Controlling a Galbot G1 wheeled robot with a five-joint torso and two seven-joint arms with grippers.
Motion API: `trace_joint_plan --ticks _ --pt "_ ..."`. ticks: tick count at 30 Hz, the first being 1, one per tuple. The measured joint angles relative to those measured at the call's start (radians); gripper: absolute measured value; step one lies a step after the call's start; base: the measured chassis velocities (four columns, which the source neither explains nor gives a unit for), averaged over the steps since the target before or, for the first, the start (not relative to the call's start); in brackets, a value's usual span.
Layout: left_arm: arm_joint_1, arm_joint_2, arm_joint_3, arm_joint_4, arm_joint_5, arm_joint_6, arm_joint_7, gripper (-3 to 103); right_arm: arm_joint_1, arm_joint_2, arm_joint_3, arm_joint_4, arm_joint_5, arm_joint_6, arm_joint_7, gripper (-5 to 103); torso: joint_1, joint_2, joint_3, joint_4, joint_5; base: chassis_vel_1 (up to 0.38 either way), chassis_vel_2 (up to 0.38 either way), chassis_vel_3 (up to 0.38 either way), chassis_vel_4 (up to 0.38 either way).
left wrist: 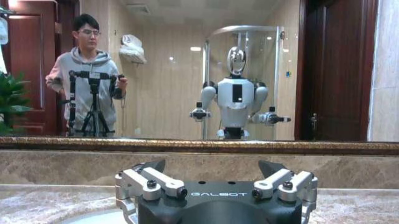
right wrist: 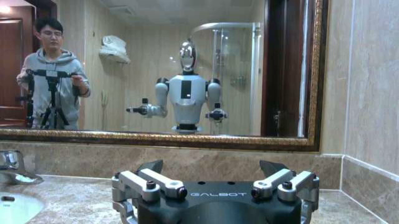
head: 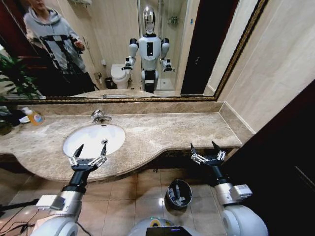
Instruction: Pick up the trash from the sink and place it in the trash bin.
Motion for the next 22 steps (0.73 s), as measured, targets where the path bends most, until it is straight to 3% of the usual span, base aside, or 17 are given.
trace_joint_plan --ticks 22 --pt "0.000 0.000 0.000 0.000 0.000 0.000 0.000 100 0.000 0.000 0.001 -0.006 0.001 0.003 0.004 100 0.000 0.000 0.000 0.0000 0.0000 0.000 0.000 0.000 0.000"
